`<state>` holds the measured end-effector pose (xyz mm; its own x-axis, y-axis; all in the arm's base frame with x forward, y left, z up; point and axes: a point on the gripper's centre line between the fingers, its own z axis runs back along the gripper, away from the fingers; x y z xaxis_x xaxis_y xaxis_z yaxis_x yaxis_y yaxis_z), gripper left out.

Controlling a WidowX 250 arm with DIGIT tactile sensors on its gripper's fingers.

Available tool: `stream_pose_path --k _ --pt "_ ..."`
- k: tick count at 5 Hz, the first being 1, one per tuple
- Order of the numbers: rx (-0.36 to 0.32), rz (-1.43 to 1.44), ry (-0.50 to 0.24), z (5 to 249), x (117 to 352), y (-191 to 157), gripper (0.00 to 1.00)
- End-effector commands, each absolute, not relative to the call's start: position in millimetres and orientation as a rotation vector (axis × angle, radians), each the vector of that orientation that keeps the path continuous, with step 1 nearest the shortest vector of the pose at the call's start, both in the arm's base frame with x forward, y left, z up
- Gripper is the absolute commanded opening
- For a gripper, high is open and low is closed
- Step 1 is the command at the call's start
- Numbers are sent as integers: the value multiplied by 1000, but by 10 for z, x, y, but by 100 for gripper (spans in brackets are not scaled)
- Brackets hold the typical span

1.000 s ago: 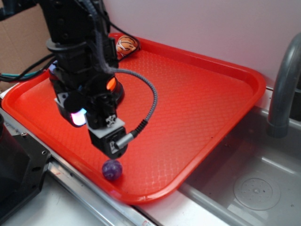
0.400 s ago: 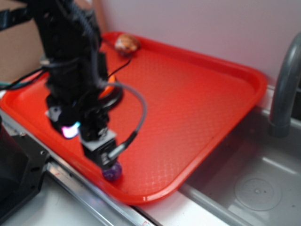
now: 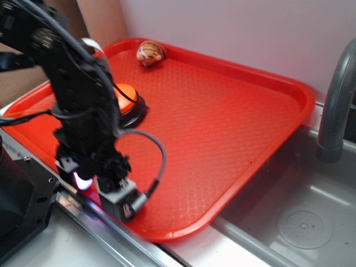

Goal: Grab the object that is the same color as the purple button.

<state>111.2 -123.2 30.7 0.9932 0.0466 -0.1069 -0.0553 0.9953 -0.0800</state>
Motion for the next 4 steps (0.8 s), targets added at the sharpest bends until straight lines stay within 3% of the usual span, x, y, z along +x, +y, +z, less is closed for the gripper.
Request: stream_pose_path --k 1,2,3,4 --pt "-147 -95 105 137 1223 -1653 100" --pt "-131 -93 103 140 1247 -1638 100" --pt "-113 -96 129 191 1229 -1611 76" --pt "-121 -96 127 290 1163 -1625 0"
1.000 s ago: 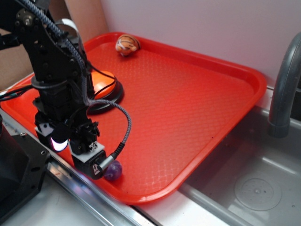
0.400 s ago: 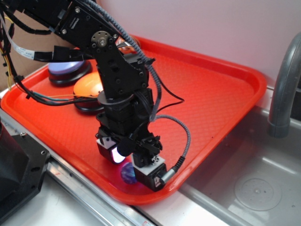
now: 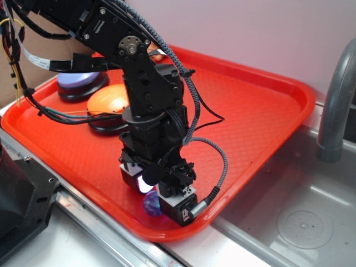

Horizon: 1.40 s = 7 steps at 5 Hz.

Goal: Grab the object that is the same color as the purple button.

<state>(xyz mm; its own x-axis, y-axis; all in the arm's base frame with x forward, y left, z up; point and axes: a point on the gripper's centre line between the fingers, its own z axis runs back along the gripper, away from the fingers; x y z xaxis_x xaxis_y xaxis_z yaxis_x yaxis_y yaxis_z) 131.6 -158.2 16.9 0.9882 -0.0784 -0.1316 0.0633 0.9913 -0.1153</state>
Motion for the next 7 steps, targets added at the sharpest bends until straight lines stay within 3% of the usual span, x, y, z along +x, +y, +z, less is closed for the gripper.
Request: stream_pose_path --k 1,3,4,5,7 --pt "-148 -110 105 467 1115 -1621 0" --pt "-74 -130 -6 1073 1162 -1292 0" --pt "-13 -59 -101 1372 1312 -896 0" --pt "32 21 -126 1530 1451 -411 0" --pt "35 149 -104 1532 1615 232 0"
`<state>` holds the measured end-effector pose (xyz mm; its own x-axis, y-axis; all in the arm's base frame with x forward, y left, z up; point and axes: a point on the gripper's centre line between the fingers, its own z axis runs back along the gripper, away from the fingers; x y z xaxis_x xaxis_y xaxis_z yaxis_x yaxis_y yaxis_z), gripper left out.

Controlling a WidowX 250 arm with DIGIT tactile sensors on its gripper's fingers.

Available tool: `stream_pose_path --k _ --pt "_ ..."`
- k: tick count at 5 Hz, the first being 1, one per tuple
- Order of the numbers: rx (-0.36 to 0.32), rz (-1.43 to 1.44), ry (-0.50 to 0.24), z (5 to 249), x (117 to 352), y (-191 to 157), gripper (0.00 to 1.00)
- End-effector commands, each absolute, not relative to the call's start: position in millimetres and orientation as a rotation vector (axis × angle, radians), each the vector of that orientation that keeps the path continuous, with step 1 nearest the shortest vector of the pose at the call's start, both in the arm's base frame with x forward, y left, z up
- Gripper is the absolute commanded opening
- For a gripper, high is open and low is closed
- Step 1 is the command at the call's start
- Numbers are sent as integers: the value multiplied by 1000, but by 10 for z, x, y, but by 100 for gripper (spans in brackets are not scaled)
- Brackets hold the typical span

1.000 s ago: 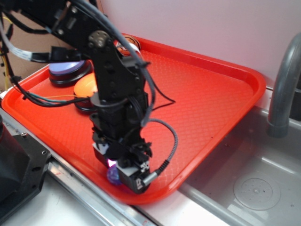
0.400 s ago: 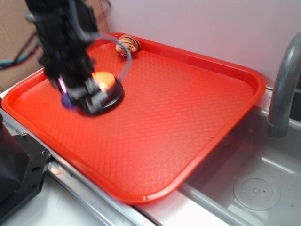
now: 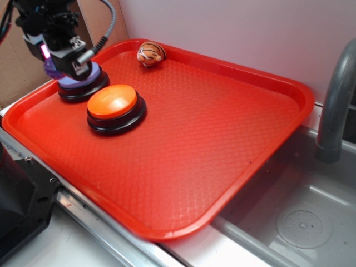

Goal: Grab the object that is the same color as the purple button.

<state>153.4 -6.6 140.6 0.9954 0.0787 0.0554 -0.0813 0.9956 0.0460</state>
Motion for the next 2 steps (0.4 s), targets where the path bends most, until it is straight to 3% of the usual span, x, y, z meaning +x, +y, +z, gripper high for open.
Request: stream_pose_path --k 1,2 --pt "16 160 -128 1552 1697 355 0" --pt "16 128 -114 1486 1692 304 0"
